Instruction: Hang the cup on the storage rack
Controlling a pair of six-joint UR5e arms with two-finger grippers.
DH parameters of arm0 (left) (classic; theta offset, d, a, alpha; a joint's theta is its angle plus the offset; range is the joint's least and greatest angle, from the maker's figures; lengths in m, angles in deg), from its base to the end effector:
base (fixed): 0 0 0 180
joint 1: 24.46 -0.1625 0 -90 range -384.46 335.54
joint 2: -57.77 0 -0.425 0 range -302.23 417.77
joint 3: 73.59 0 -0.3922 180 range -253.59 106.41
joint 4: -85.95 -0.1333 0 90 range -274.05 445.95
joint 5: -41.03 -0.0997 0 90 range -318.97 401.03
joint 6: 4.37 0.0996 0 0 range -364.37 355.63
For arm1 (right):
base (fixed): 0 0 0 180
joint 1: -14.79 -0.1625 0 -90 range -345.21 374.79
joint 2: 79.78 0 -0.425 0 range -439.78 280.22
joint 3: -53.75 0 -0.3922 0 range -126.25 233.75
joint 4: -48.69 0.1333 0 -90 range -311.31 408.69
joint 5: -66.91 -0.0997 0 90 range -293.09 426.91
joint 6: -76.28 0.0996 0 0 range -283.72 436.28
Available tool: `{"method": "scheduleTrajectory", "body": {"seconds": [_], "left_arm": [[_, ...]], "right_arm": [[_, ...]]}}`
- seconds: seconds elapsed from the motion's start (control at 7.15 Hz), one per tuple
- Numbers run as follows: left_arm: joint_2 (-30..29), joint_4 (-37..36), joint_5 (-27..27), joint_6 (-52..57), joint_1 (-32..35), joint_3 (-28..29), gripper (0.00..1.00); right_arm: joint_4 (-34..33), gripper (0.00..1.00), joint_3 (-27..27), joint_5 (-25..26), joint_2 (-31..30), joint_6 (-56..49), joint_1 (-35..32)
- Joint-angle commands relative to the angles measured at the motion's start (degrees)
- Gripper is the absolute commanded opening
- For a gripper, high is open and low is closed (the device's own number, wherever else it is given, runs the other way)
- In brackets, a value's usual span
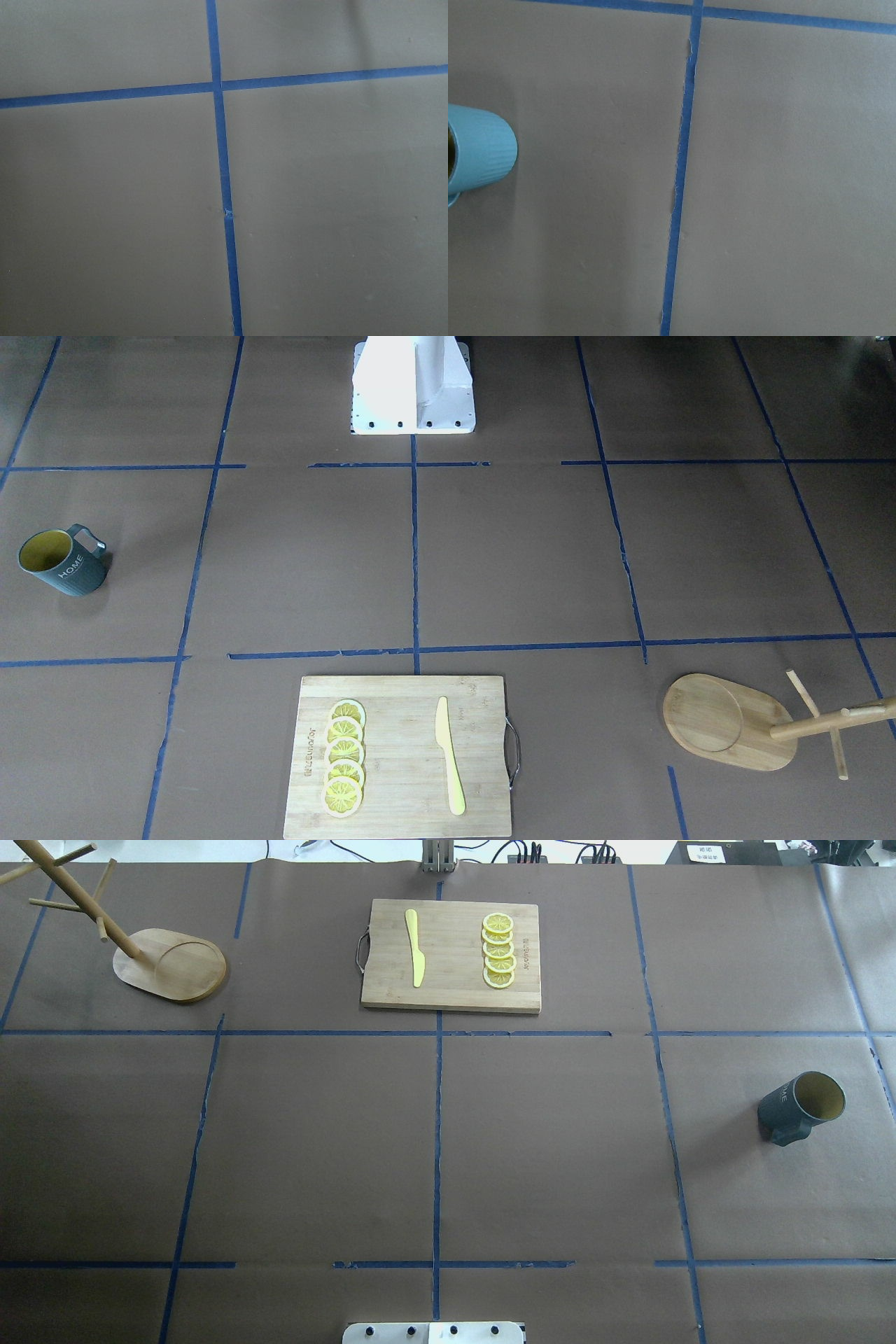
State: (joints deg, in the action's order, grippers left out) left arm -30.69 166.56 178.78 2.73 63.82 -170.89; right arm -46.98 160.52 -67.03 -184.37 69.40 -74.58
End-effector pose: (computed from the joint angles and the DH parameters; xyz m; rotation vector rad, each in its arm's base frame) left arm -0.0453 -0.4756 0.6211 -0.0205 0.8355 0.1185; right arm 0.0600 -0.3807 0.6365 -0.0160 -0.7690 -0.1012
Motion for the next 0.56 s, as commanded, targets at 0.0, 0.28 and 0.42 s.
{"method": "scheduleTrajectory", "body": {"seconds": [0.0, 0.28, 0.42], "left_arm": [[1.87, 2.86, -1.76, 1.85, -0.04, -0.61, 1.00], [2.06, 3.07, -1.69, 1.87, -0.04, -0.52, 1.00], [2.06, 3.15, -1.78, 1.87, -0.04, -0.52, 1.00]], "right_arm": [[0.14, 1.00, 0.37, 0.43, -0.43, 0.81, -0.10], [0.14, 1.00, 0.46, 0.26, 0.09, 0.82, -0.10], [0.14, 1.00, 0.46, 0.34, 0.10, 0.82, -0.10]]}}
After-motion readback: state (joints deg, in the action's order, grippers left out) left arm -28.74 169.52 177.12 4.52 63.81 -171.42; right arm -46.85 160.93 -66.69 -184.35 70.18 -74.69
